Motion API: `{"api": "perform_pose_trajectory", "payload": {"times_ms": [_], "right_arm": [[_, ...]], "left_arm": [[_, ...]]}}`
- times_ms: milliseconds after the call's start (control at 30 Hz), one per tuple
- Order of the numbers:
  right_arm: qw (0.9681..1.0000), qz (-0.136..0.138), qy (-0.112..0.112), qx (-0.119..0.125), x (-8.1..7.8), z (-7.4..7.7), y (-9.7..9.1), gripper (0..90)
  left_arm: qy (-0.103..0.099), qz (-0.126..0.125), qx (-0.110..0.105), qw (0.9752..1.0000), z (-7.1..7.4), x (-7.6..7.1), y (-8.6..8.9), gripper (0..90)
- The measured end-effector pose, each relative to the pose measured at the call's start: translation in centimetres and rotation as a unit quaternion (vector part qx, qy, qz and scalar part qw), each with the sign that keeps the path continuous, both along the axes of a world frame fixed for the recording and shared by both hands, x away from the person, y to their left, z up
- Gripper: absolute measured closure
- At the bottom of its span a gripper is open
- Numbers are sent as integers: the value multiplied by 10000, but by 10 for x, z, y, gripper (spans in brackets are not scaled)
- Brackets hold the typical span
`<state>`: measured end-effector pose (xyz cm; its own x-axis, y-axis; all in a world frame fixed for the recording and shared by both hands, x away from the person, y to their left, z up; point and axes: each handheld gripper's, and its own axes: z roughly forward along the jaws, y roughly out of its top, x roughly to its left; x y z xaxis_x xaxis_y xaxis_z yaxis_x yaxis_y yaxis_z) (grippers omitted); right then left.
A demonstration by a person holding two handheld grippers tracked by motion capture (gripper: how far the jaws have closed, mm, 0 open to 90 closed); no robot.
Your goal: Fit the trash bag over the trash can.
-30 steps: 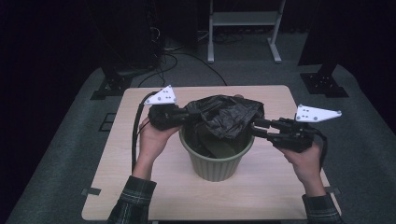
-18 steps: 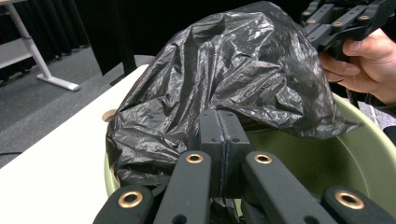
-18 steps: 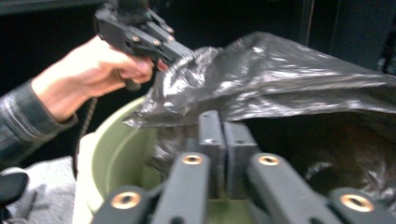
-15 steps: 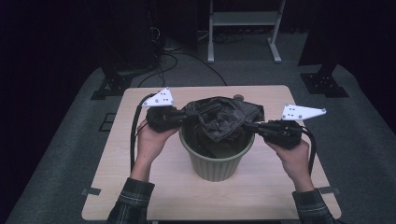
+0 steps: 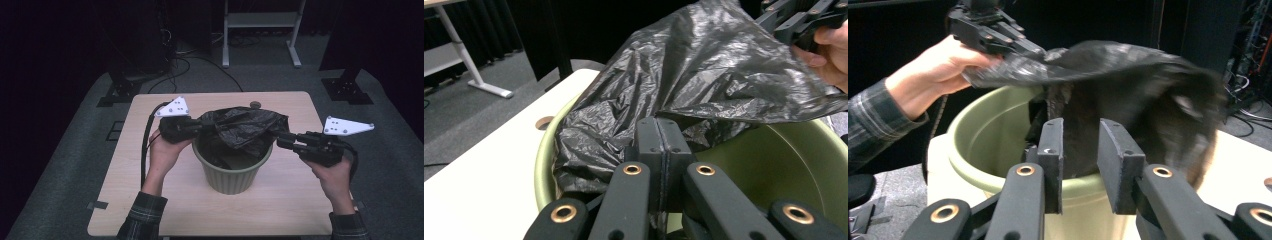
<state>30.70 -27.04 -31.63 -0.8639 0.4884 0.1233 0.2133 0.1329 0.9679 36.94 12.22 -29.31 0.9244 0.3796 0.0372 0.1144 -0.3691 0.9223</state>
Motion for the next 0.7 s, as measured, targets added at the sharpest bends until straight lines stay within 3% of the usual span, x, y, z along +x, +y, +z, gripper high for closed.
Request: {"api": "perform_pose_trajectory", "payload": {"times_ms": [533,700], "right_arm": [[9974,431,403,421,15,-4,22,633],[9970,458,494,378,18,-5,27,634]], "left_arm": [[-96,-123,64,9999,-1,-6,-11,895],[-102,-150,81,9998,-2,-6,-12,895]]}}
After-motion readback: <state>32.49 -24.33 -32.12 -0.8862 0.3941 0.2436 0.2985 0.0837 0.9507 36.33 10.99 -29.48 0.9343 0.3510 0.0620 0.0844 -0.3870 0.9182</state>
